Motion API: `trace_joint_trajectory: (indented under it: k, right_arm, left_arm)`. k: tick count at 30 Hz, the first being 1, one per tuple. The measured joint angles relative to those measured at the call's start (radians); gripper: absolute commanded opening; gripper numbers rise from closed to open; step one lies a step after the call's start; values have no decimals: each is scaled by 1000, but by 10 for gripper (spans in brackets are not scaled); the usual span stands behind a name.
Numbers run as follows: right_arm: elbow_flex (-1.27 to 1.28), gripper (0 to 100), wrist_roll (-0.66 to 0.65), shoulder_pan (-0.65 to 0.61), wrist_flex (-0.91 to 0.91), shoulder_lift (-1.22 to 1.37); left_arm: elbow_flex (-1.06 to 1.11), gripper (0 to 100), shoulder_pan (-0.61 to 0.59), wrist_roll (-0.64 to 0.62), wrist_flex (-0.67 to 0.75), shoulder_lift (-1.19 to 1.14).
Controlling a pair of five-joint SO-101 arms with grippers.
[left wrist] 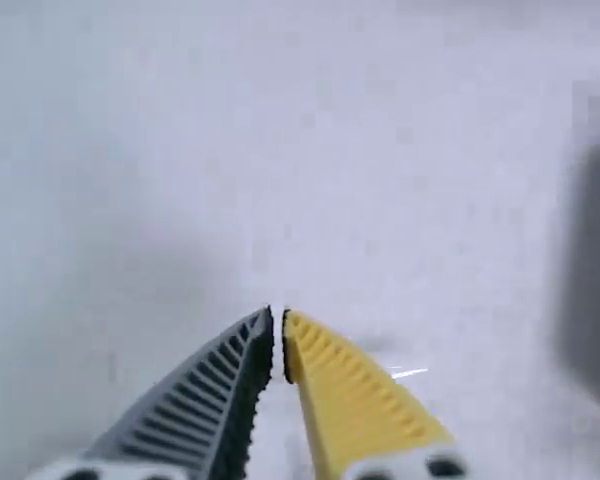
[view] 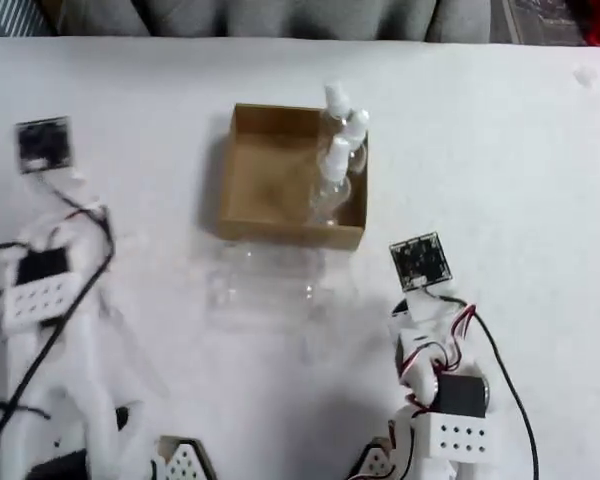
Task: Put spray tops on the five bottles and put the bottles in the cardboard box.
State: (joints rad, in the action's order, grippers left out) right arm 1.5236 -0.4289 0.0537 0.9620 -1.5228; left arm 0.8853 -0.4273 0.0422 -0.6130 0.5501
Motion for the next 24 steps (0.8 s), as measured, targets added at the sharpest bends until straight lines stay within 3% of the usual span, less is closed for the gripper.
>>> trace_joint_trajectory:
  k: [4, 11, 17, 24]
  right_arm:
    - [0, 26, 0, 0, 0, 0]
    - [0, 26, 0, 0, 0, 0]
    - [0, 26, 0, 3, 0, 0]
    - [0, 26, 0, 3, 0, 0]
  left_arm:
    - [-25, 57, -103, 34, -89, 38]
    - [-25, 142, -167, 238, -127, 25]
    - [-89, 146, -169, 296, -133, -124]
    - [-199, 146, -81, 431, -321, -278]
